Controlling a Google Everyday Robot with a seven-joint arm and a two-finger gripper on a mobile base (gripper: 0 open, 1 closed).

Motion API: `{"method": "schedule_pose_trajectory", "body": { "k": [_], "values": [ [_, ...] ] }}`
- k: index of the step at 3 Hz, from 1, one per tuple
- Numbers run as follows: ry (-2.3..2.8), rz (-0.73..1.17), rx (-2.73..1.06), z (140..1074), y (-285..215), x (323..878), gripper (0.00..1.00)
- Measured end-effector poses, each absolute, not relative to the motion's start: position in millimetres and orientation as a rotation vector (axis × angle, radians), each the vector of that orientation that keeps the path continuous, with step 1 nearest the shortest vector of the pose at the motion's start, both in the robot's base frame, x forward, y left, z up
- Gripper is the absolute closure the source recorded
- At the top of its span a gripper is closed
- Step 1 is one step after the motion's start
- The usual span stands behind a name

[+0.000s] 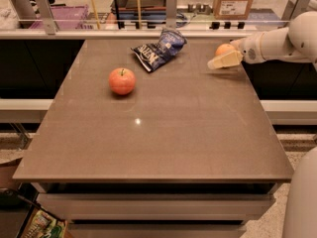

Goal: Move orange near apple

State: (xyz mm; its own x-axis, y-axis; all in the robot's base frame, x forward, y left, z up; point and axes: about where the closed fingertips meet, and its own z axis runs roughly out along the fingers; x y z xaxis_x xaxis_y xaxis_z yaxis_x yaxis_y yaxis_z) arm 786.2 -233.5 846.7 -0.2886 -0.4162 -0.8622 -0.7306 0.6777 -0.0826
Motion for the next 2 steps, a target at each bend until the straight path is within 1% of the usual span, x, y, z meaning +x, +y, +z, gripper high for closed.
{"method": "schedule_pose_trajectory", "body": {
  "k": [2],
  "values": [
    [1.925,0.419,-0.901,841.8,-227.2,788.0,0.62]
  ]
}}
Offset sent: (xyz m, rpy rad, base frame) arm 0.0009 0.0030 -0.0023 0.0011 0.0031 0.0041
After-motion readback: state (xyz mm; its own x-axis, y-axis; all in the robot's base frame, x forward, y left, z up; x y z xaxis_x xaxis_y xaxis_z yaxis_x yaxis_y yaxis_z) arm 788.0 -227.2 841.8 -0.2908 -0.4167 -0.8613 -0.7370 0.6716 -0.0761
